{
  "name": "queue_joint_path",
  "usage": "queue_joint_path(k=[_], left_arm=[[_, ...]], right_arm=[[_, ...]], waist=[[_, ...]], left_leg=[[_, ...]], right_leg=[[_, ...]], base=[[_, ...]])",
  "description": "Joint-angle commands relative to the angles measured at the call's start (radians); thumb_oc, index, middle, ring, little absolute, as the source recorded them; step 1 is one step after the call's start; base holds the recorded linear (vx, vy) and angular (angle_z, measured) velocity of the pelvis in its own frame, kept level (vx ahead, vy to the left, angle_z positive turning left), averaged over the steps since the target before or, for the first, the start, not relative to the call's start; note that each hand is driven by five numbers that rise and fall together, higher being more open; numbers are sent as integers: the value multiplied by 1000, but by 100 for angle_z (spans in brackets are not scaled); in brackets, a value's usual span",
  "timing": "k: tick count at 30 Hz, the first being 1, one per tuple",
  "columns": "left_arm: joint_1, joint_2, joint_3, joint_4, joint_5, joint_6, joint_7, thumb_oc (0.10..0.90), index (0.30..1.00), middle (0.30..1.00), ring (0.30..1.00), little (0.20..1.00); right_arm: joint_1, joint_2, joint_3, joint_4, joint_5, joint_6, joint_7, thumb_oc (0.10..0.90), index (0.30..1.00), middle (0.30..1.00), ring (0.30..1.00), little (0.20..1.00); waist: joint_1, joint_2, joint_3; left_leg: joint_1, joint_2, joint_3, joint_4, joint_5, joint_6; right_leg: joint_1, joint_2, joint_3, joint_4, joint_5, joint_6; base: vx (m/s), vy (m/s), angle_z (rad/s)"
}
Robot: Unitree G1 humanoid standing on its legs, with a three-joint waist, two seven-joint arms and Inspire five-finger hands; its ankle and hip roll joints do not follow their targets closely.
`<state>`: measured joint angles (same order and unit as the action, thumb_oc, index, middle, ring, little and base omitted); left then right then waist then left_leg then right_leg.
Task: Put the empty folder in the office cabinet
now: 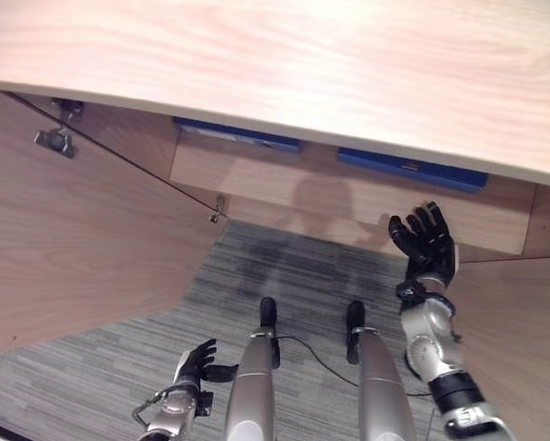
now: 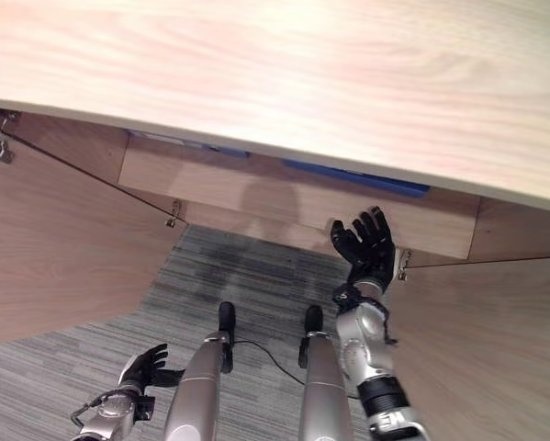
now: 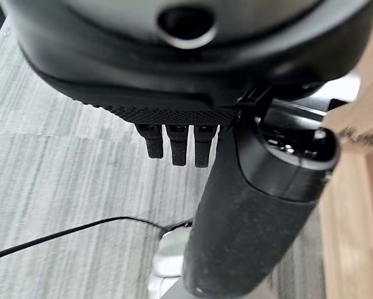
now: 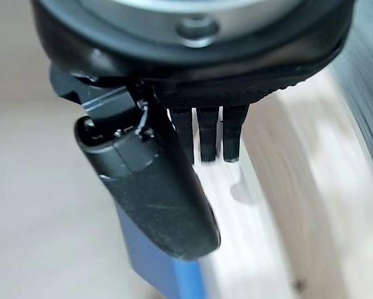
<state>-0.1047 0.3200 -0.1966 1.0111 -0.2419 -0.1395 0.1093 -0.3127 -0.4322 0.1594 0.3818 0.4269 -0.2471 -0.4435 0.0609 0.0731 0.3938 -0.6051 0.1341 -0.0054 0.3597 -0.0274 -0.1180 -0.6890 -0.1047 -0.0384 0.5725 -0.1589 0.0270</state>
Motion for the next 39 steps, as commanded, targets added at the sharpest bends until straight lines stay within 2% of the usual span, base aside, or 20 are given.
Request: queue_joint_path(k=[1,3,4,9,11,15,17,20,21,28,39], left_arm=[[33,29,2,10,41,-45,-5,800,900,900,900,900],[33,32,2,8,42,-48,-13,800,900,900,900,900],[34,40,-4,1,45,-57,-24,800,900,900,900,900],[35,58,-14,-13,30,-67,-45,800,900,900,900,900],[36,71,-23,-15,20,-74,-57,800,900,900,900,900],[37,79,-33,-19,-3,-80,-65,800,900,900,900,900],[39,87,-52,-24,-14,-88,-74,800,900,900,900,900],[41,93,-66,-29,-22,-92,-77,800,900,900,900,900],[44,97,-75,-33,-31,-94,-83,800,900,900,900,900],[39,98,-96,-20,-41,-97,-80,800,900,900,900,900],[41,84,-126,-19,-49,-96,-70,800,900,900,900,900]], right_arm=[[-108,-118,-60,-59,-363,-5,-78,400,300,300,300,300],[-125,-146,-66,-46,-402,4,-89,400,300,300,300,300],[-160,-200,-87,-20,-461,20,-114,400,300,300,300,300],[-258,-273,-109,57,-483,44,-141,400,300,300,300,300],[-334,-328,-111,139,-464,51,-144,400,300,300,300,300],[-399,-366,-87,218,-442,62,-139,400,300,300,300,300],[-477,-400,-50,326,-404,64,-128,400,300,300,300,300],[-525,-416,-8,387,-387,67,-110,400,300,300,300,300],[-565,-428,34,451,-376,71,-95,400,300,300,300,300],[-632,-400,138,597,-340,86,-41,400,300,300,300,300],[-636,-307,180,746,-303,116,-8,400,300,300,300,300]], waist=[[-9,27,-4],[-7,28,-4],[0,30,-5],[14,31,-6],[25,31,-6],[37,29,-8],[48,30,-9],[55,31,-12],[62,34,-13],[78,47,-11],[95,75,-10]], left_leg=[[57,-23,-11,-6,-86,13],[57,-23,-14,-6,-86,13],[55,-25,-16,-6,-84,13],[56,-28,-22,-14,-79,13],[52,-30,-28,-13,-78,13],[44,-32,-34,-9,-77,12],[38,-33,-37,-7,-75,11],[32,-33,-40,-2,-73,10],[29,-34,-41,-4,-69,8],[10,-36,-46,-1,-57,4],[-7,-43,-50,-6,-47,5]], right_leg=[[98,-30,-30,-27,-73,73],[98,-31,-31,-27,-73,74],[99,-32,-33,-25,-75,76],[102,-34,-36,-28,-75,78],[101,-35,-38,-26,-75,79],[96,-36,-40,-22,-76,78],[90,-36,-44,-18,-76,77],[89,-36,-45,-17,-75,77],[88,-36,-47,-18,-75,77],[72,-38,-51,-7,-76,77],[58,-45,-59,-3,-79,77]], base=[[14,-21,6],[8,-17,5],[0,0,0],[2,-3,4],[1,-9,10],[-1,-3,2],[-8,-15,4],[0,-5,5],[3,-6,6],[1,-6,5],[4,0,1]])
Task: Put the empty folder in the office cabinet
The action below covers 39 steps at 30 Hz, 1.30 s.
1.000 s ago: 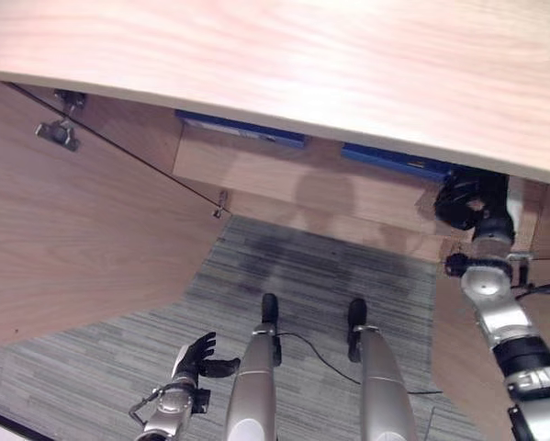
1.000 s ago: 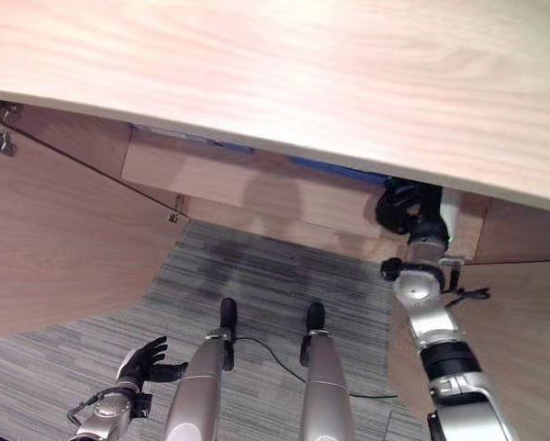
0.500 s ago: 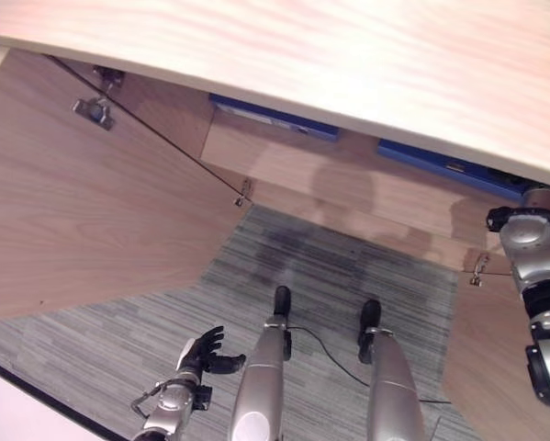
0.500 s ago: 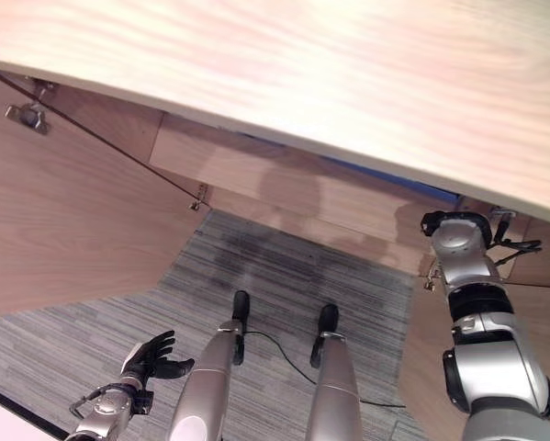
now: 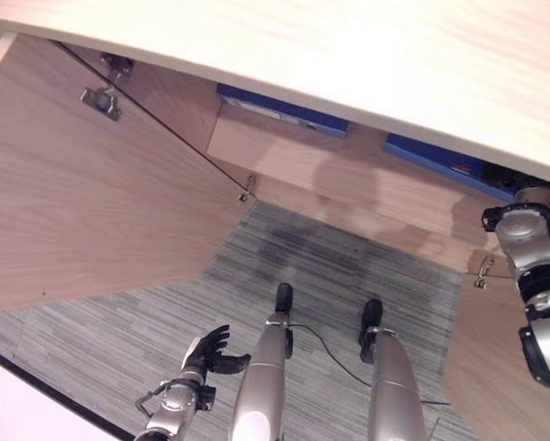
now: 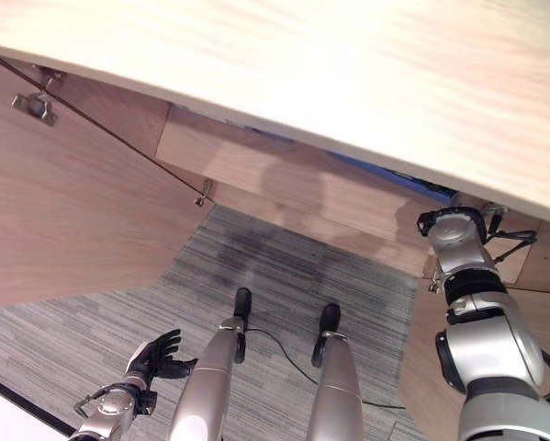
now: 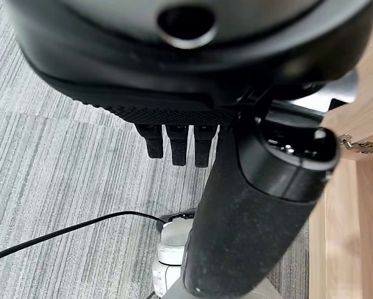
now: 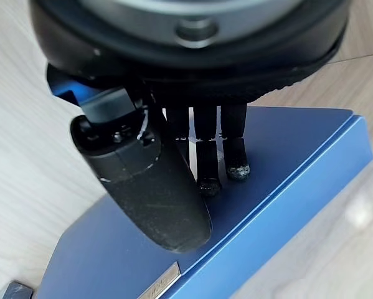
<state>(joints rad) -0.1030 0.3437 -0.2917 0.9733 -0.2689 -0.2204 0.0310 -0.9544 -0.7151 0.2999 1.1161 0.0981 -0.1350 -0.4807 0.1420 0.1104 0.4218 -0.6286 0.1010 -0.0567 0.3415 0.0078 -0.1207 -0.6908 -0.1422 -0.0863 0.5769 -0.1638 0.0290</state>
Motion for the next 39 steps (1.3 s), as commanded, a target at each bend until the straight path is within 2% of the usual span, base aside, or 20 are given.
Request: queue_joint_path(k=[1,9,14,18,20,26,27,28,31,36,37,38,39], left_arm=[[39,56,-34,19,-22,-14,10,800,900,900,900,900],[44,55,-42,12,-26,-13,13,800,900,900,900,900],[49,61,-60,-8,-33,-14,7,800,900,900,900,900],[57,74,-67,-25,-42,-15,-5,800,900,900,900,900],[72,88,-73,-42,-48,-16,-23,800,900,900,900,900],[93,108,-87,-62,-45,-16,-50,800,900,900,900,900],[97,111,-89,-67,-47,-16,-54,800,900,900,900,900],[106,123,-90,-77,-53,-15,-66,800,900,900,900,900],[116,139,-88,-82,-59,-16,-75,800,900,900,900,900],[116,145,-86,-79,-69,-14,-80,800,900,900,900,900],[112,146,-86,-77,-68,-14,-78,800,900,900,900,900],[112,145,-86,-76,-68,-13,-78,800,900,900,900,900],[107,144,-83,-70,-72,-14,-79,800,900,900,900,900]], right_arm=[[14,-9,39,16,28,6,29,400,300,300,300,300],[20,15,43,62,27,19,37,400,300,300,300,300],[-4,-13,37,114,61,24,50,400,300,300,300,300],[-39,-74,40,139,85,24,62,400,300,300,300,300],[-114,-165,64,163,110,19,70,400,300,300,300,300],[-237,-277,121,190,130,13,71,400,300,300,300,300],[-262,-295,137,193,132,12,70,400,300,300,300,300],[-318,-328,165,187,140,7,69,400,300,300,300,300],[-406,-362,209,166,157,-3,60,400,300,300,300,300],[-489,-366,252,134,189,-24,49,400,300,300,300,300],[-496,-363,251,129,200,-28,48,400,300,300,300,300],[-497,-363,253,130,200,-27,49,400,300,300,300,300],[-502,-349,255,118,212,-32,55,400,300,300,300,300]], waist=[[15,41,-38],[23,55,-36],[30,69,-31],[34,81,-28],[43,95,-35],[50,108,-47],[49,105,-55],[52,103,-63],[52,98,-72],[49,88,-79],[50,91,-75],[48,87,-80],[48,85,-77]], left_leg=[[16,-12,2,9,-81,8],[8,-17,-4,3,-78,10],[-2,-22,-7,3,-75,10],[-12,-29,-8,3,-70,8],[-18,-36,-4,-6,-66,7],[-22,-42,2,-18,-59,5],[-9,-45,1,-16,-92,1],[-9,-46,-2,-22,-90,0],[-5,-47,-1,-24,-91,-1],[1,-44,-2,-29,-92,-2],[-10,-40,-1,-36,-56,1],[1,-42,-4,-30,-90,-3],[-7,-38,-4,-37,-58,0]], right_leg=[[60,-9,-12,-7,-74,75],[50,-15,-16,-5,-78,77],[39,-23,-18,3,-80,80],[25,-32,-20,12,-82,83],[10,-40,-17,19,-83,86],[-4,-52,-13,21,-81,90],[5,-55,-7,31,-118,95],[6,-54,-6,27,-118,95],[7,-55,-5,30,-120,95],[14,-49,-3,26,-121,93],[7,-45,-10,13,-82,89],[16,-47,-3,23,-118,93],[12,-42,-12,9,-82,87]], base=[[0,0,0],[3,0,0],[15,-1,4],[13,2,8],[14,31,8],[27,12,6],[114,-26,8],[121,-26,6],[17,-9,6],[-9,-14,-1],[0,0,0],[-88,6,-1],[113,-37,2]])
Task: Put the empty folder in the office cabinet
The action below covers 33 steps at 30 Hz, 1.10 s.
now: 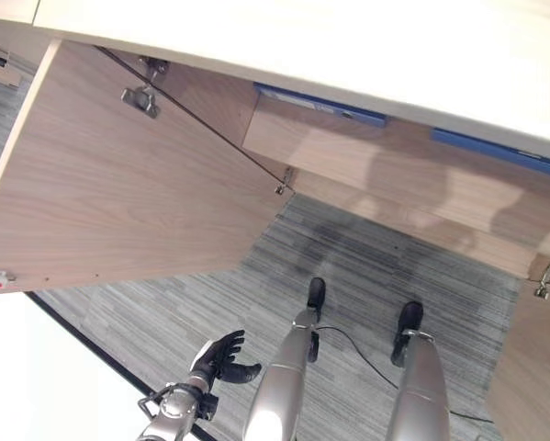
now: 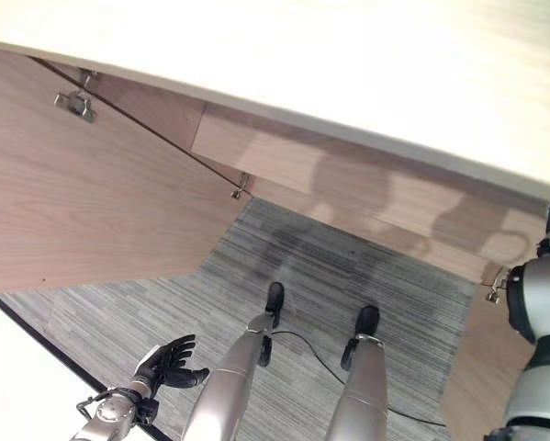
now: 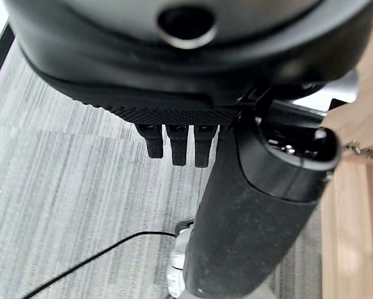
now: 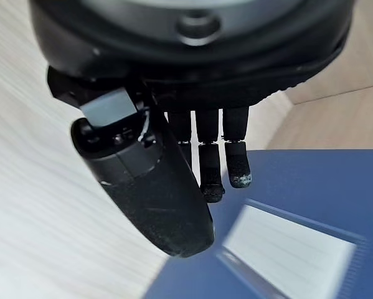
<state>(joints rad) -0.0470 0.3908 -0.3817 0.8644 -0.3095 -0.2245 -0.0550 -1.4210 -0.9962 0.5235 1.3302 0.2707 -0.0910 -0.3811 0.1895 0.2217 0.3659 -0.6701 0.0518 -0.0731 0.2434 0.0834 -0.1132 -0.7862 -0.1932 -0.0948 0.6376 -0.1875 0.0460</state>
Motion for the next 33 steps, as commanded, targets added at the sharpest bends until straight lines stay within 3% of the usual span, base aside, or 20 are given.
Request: queue_joint_path(k=[1,2,10,11,15,17,19,22,23,24,26,33], left_arm=[[52,97,7,39,-31,-9,6,800,900,900,900,900],[50,96,9,40,-31,-9,8,800,900,900,900,900],[37,69,32,86,-15,0,21,800,900,900,900,900],[24,53,55,108,-1,8,26,800,900,900,900,900],[20,34,81,122,32,10,22,800,900,900,900,900],[20,30,87,127,33,12,20,800,900,900,900,900],[20,0,103,152,45,19,14,800,900,900,900,900],[27,-19,116,168,64,26,12,800,900,900,900,900],[30,-38,127,198,92,27,17,800,900,900,900,900],[29,-38,127,199,92,26,17,800,900,900,900,900],[11,-69,167,266,138,42,26,800,900,900,900,900],[40,-84,225,304,168,54,30,800,900,900,900,900]], right_arm=[[-35,-68,32,-96,39,-75,-45,400,300,300,300,300],[-32,-62,28,-107,44,-78,-46,400,300,300,300,300],[151,29,-170,-291,136,-152,-89,400,300,300,300,300],[280,73,-281,-412,142,-194,-104,400,300,300,300,300],[506,153,-435,-596,70,-233,-131,400,300,300,300,300],[565,176,-474,-646,49,-239,-141,400,300,300,300,300],[677,269,-528,-764,-10,-259,-163,400,300,300,300,300],[782,325,-577,-872,-103,-257,-196,400,300,300,300,300],[864,390,-583,-962,-160,-256,-198,704,756,756,756,756],[867,392,-585,-967,-162,-254,-198,800,900,900,900,900],[1028,463,-572,-1097,-235,-242,-156,800,900,900,900,900],[1240,535,-498,-1137,-247,-214,-37,800,900,900,900,900]], waist=[[-2,-30,-26],[-2,-28,-20],[-17,-49,-18],[-27,-53,-15],[-44,-60,-20],[-47,-64,-22],[-63,-70,-32],[-73,-74,-41],[-85,-86,-48],[-84,-85,-49],[-113,-109,-63],[-148,-142,-102]], left_leg=[[45,9,10,67,-167,-11],[36,12,12,60,-133,-8],[75,18,7,37,-128,-9],[103,21,4,15,-127,-9],[156,18,0,-37,-116,-6],[171,19,-1,-52,-109,-5],[212,27,5,-89,-98,-2],[239,38,7,-114,-88,2],[270,44,13,-127,-93,3],[268,45,12,-130,-86,3],[312,59,21,-153,-85,2],[452,75,53,-224,-81,-1]], right_leg=[[117,7,3,-41,-95,74],[110,10,-3,-53,-59,70],[162,26,-13,-86,-53,69],[190,31,-20,-111,-49,70],[234,33,-33,-161,-30,74],[249,34,-36,-177,-24,76],[281,36,-37,-211,-11,78],[306,41,-40,-236,4,80],[332,42,-39,-254,2,82],[332,43,-40,-261,11,82],[374,46,-39,-290,21,84],[493,53,-33,-377,55,89]], base=[[-85,3,-6],[16,-19,-4],[-4,-10,-3],[33,-6,0],[9,-2,0],[0,0,0],[36,46,0],[32,37,-7],[0,25,-7],[52,22,-7],[52,5,-10],[60,28,-7]])
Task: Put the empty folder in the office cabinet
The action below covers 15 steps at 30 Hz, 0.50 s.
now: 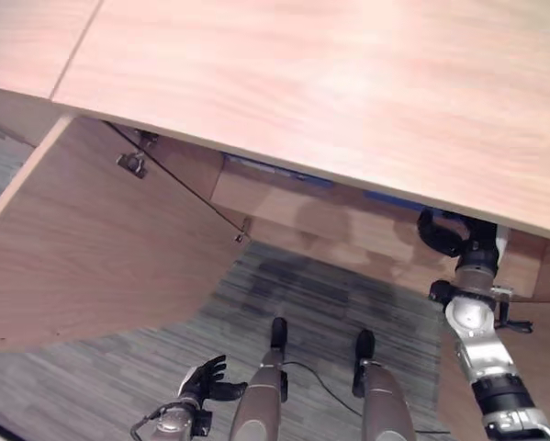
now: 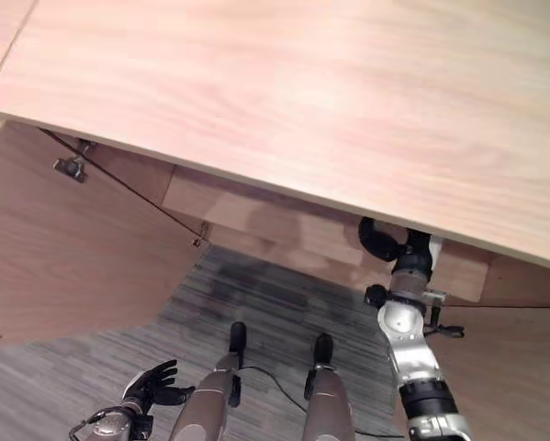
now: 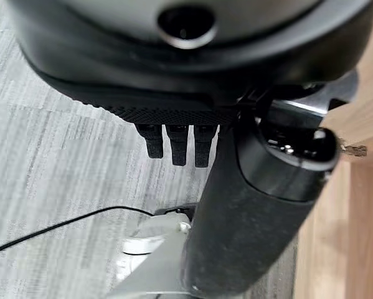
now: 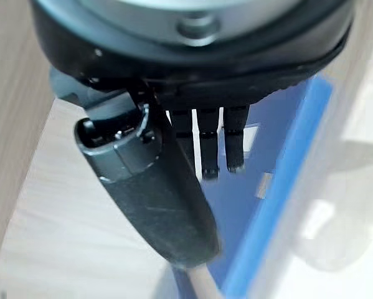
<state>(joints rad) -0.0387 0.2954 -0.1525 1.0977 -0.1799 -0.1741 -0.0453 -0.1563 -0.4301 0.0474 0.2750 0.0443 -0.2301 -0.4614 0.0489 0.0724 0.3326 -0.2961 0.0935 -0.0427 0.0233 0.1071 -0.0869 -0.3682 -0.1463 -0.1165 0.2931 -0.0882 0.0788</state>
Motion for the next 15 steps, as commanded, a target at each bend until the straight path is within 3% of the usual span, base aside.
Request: queue_joint_path(k=[1,10,15], left_arm=[[37,10,3,77,45,5,21,800,900,900,900,900],[66,4,63,114,68,7,38,800,900,900,900,900],[62,-8,80,116,42,1,54,800,900,900,900,900]], right_arm=[[-6,-30,-5,-76,-25,-69,60,800,900,900,900,900],[137,-7,127,84,-67,-14,176,800,900,900,900,900],[185,-2,251,260,-179,41,238,800,900,900,900,900]], waist=[[-12,3,-76],[-20,-26,-156],[-18,-37,-203]], left_leg=[[99,32,32,-15,-103,-29],[245,25,69,-92,-97,-38],[295,30,70,-108,-93,-52]], right_leg=[[95,8,-10,-52,-38,57],[258,21,-9,-207,8,63],[335,28,-25,-265,17,62]], base=[[21,23,-13],[67,9,-12],[32,-36,1]])
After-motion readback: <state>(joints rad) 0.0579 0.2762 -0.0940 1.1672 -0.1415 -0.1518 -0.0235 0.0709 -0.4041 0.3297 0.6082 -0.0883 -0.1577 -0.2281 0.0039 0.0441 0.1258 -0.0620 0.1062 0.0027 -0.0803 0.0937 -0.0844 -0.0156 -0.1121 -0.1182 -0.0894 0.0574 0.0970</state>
